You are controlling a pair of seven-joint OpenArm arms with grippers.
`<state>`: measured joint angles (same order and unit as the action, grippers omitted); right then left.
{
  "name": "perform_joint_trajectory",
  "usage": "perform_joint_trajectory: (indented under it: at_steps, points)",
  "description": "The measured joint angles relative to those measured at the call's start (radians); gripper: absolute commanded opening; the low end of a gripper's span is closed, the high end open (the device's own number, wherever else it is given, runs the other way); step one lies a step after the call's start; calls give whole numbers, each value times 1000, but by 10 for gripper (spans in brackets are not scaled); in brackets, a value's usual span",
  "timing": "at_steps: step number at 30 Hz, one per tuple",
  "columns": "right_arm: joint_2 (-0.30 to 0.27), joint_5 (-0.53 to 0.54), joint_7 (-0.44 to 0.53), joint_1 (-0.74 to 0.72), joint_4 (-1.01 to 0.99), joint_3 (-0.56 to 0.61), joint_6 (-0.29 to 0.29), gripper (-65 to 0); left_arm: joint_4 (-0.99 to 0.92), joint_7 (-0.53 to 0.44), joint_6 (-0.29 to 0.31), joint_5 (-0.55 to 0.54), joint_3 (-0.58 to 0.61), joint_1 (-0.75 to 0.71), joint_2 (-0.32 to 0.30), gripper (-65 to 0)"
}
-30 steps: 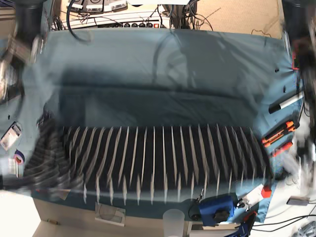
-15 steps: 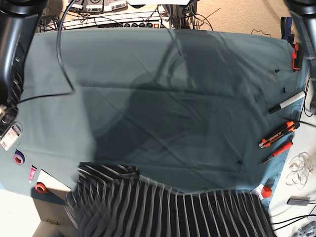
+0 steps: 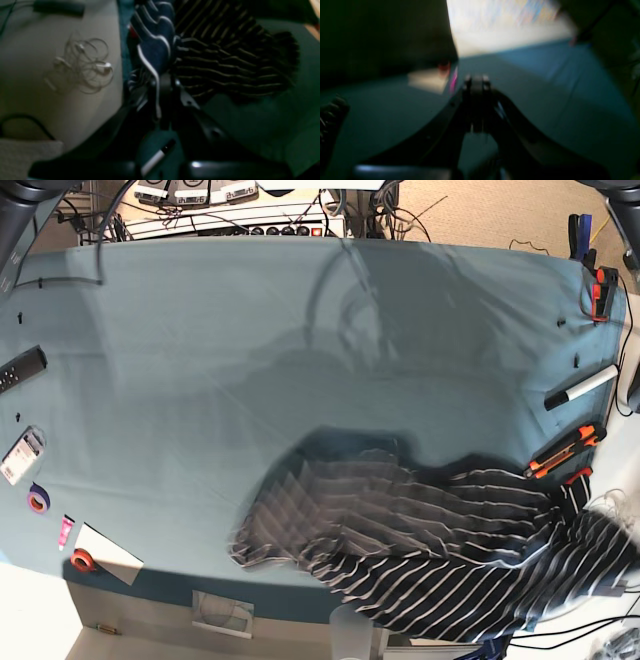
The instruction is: Layout the t-shirt on the table in an organized manner, then fold the t-shirt properly
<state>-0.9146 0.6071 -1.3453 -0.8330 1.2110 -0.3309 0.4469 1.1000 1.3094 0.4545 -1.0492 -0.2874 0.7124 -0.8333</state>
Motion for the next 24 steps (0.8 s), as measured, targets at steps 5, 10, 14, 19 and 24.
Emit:
perform_joint_trajectory:
  at_steps: [5,10,14,19,24]
  points:
    - [6,194,-75,250,0,-169,74,-650,3,14,14,-51,-94,-181,13,-650]
    - [107,392,-64,441,2,-249,156,-650,-4,26,41,-95,-187,-320,16,-650]
    - [254,410,-72,536,-3,-255,194,-650,-2,31,44,-122,-288,-340,16,-650]
    - [484,414,-33,553,-5,-253,245,-650,-2,29,48,-119,-357,-338,-1,-650]
    - [610,412,-8,554,-5,-184,246,-465,-2,29,63,-119,-357,-338,-15,-650]
